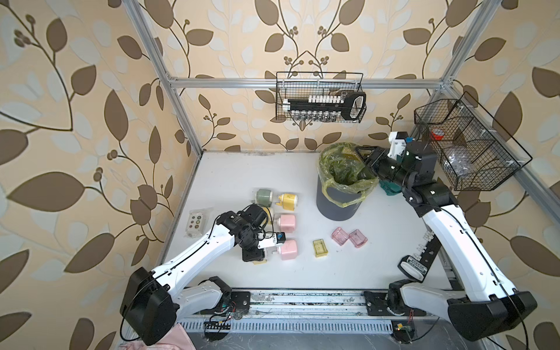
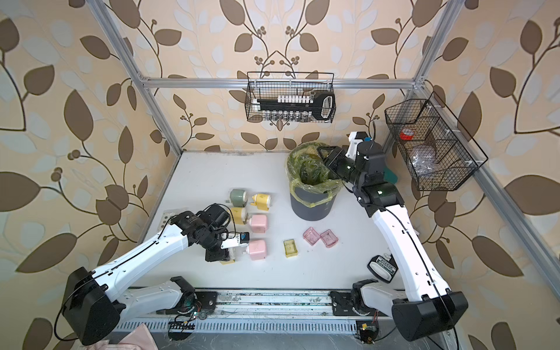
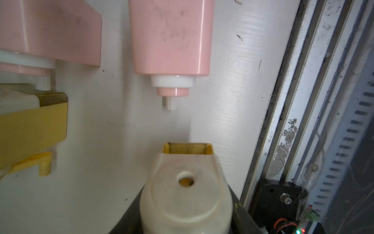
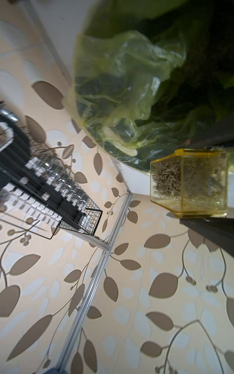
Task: Take out the pencil sharpener tray and clean the shavings
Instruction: Pour the shavings into the trash bin.
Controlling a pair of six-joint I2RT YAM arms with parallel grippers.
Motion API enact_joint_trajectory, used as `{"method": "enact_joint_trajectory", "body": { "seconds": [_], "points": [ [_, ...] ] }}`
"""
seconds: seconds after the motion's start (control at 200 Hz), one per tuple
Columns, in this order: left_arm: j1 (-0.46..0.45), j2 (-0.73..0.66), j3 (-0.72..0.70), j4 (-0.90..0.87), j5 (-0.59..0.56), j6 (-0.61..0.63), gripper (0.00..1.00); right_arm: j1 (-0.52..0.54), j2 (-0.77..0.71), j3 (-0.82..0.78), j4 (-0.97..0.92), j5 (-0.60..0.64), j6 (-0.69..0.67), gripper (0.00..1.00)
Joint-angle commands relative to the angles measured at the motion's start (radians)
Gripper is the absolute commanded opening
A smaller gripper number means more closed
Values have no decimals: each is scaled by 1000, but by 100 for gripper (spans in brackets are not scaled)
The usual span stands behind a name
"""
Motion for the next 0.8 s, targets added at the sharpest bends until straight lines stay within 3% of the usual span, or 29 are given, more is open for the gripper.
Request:
{"method": "enact_joint_trajectory", "body": {
  "seconds": [0.0,0.195,0.36,0.585,0.795],
  "points": [
    [11,-11,-2,9,-18,14,0,-10,28,1,-6,-197,289,0],
    [11,-30,-11,8,-11,20,0,-27,9,-95,94,-246,512,0],
    [11,-20,17,-10,1,23,0,-65,59,-25,42,-330,593,0],
    [9,-5,37,-16,29,18,0,-89,61,-91,175,-396,888,0],
    [10,-12,39,-21,23,25,0,-122,59,-69,153,-416,915,0]
  ]
}}
